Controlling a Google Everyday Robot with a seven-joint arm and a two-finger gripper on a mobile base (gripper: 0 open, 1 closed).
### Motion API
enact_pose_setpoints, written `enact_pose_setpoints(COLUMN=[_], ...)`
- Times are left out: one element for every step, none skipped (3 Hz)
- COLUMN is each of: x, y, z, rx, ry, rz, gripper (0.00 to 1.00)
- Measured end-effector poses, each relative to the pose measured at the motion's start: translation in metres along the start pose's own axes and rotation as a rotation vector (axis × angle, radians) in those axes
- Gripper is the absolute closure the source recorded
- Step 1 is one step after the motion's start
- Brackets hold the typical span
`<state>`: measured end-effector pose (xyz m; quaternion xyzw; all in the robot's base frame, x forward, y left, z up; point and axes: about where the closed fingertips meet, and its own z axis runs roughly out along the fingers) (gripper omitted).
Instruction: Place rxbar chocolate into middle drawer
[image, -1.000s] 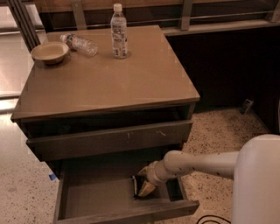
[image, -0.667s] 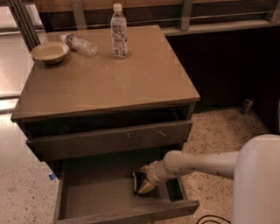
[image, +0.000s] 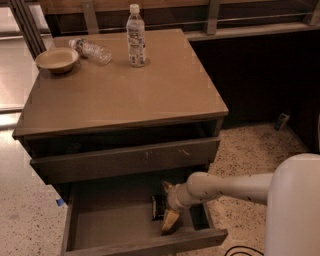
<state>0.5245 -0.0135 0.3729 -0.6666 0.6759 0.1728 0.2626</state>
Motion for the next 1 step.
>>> enact_pose_setpoints(x=[0.0000], y=[0.0000], z=[0.0000], rx=[0.000], ry=[0.000], rz=[0.000], gripper=[0.00])
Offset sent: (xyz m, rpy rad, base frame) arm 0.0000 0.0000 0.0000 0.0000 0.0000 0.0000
